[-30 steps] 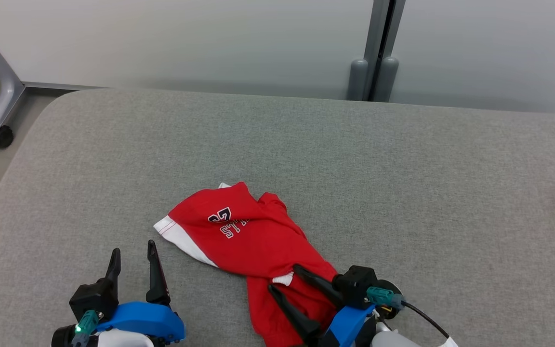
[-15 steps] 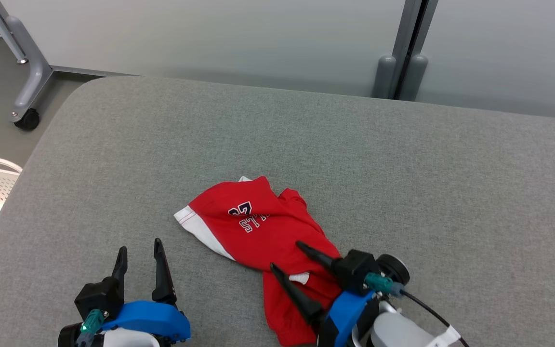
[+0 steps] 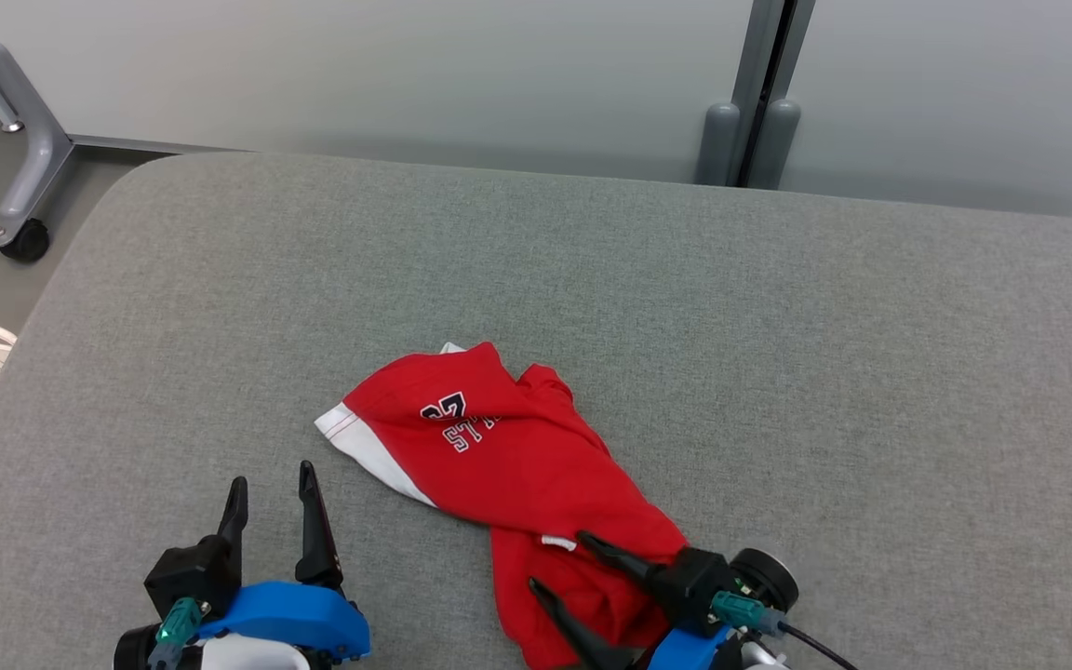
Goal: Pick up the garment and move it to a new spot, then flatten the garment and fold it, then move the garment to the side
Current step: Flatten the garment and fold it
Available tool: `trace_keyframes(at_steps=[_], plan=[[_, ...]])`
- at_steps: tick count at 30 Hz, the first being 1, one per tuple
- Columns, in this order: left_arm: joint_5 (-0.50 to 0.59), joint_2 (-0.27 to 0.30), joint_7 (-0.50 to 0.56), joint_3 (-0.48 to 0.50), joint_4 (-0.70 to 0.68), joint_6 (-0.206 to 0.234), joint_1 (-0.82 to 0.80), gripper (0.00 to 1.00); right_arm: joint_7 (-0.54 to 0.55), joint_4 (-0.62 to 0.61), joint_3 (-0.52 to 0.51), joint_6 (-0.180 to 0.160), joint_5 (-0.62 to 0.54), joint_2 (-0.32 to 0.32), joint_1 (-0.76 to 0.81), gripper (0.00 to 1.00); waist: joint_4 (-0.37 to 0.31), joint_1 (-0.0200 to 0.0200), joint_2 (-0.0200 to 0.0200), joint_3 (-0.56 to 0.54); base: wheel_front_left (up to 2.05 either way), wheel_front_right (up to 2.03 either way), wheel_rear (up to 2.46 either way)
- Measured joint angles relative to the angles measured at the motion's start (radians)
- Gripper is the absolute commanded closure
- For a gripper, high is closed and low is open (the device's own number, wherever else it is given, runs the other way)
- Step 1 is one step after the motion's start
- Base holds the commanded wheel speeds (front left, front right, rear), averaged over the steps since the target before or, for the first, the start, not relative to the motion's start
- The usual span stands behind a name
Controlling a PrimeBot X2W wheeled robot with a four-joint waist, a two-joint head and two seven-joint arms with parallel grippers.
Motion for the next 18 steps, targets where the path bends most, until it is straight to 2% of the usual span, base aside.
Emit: trace_keyframes(at_steps=[6, 11, 14, 18], plan=[[0.000, 0.000, 0.000, -0.007, 0.002, 0.000, -0.005, 0.00, 0.000, -0.013, 0.092, 0.000, 0.028, 0.002, -0.001, 0.00, 0.011, 0.0000, 0.0000, 0.004, 0.00, 0.00, 0.00], [-0.001, 0.000, 0.000, -0.001, 0.004, 0.000, -0.003, 0.00, 0.000, -0.017, 0.199, 0.000, 0.032, -0.056, -0.002, 0.00, 0.008, 0.0000, 0.0000, 0.002, 0.00, 0.00, 0.00], [-0.003, 0.000, 0.000, 0.000, 0.003, 0.001, -0.001, 0.00, 0.000, 0.005, 0.232, 0.000, -0.004, -0.074, -0.026, 0.00, -0.001, 0.0000, 0.0000, 0.001, 0.00, 0.00, 0.00], [-0.009, 0.000, 0.000, -0.009, 0.005, 0.005, -0.002, 0.00, 0.000, 0.046, 0.257, 0.000, -0.082, -0.061, -0.065, 0.00, -0.008, 0.0000, 0.0000, 0.002, 0.00, 0.00, 0.00]])
